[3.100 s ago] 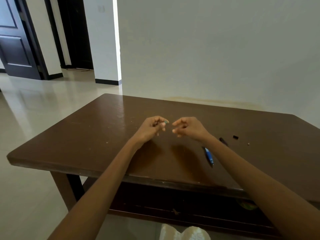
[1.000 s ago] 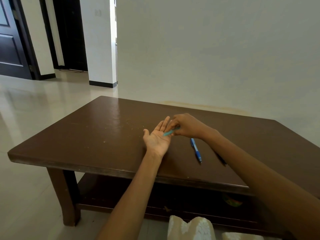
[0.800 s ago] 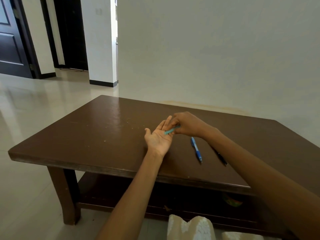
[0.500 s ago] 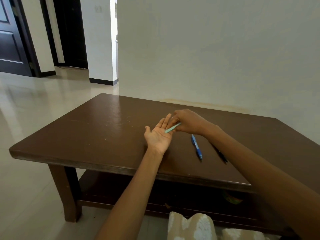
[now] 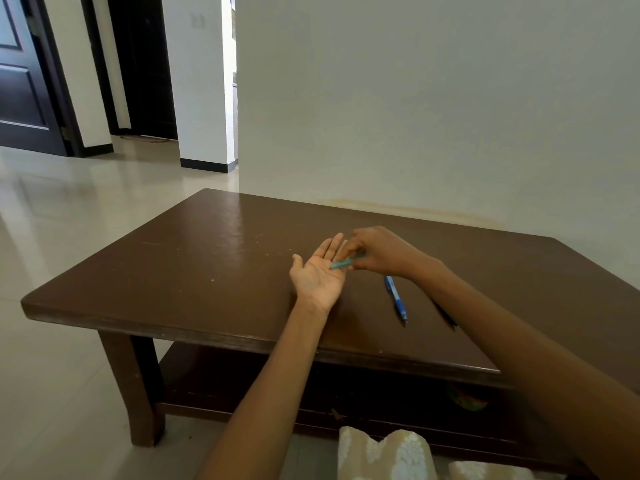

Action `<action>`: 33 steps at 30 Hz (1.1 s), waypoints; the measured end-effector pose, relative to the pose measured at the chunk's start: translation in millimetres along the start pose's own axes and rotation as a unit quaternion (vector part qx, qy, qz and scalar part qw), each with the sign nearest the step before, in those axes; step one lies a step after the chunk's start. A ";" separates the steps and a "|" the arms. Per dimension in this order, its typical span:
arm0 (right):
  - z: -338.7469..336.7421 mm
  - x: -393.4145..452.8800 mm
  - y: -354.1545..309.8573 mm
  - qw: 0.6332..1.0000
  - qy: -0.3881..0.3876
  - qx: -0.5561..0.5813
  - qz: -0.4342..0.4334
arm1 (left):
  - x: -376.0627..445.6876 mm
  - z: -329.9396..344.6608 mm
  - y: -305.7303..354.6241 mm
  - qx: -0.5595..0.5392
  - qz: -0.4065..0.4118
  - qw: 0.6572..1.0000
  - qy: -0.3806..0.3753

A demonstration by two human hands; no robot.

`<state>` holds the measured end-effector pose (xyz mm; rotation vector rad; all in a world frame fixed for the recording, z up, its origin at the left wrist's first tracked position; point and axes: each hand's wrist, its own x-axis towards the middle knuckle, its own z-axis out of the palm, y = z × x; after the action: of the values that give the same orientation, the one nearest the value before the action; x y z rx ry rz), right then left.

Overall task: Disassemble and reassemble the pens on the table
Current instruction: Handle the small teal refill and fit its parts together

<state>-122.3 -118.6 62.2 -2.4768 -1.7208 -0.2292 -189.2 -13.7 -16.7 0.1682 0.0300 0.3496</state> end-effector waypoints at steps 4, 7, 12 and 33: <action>5.0 -6.4 4.4 1.000 0.019 0.003 0.005 | -0.5 1.1 -0.2 -0.008 -0.004 1.000 -0.006; 5.6 -9.5 7.0 0.999 0.036 0.026 0.009 | -3.2 4.1 -0.1 -0.015 -0.007 1.000 -0.017; 10.0 -10.9 11.1 0.998 0.047 0.038 0.025 | -4.9 8.2 -0.9 -0.012 -0.008 1.000 -0.010; 14.2 -15.4 21.9 0.980 0.129 0.114 0.101 | -1.7 3.2 -10.2 0.261 0.075 0.961 0.050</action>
<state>-106.2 -137.8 45.1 -2.3140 -1.3050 -0.2997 -187.1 -24.2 -15.3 0.6798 0.2108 0.4970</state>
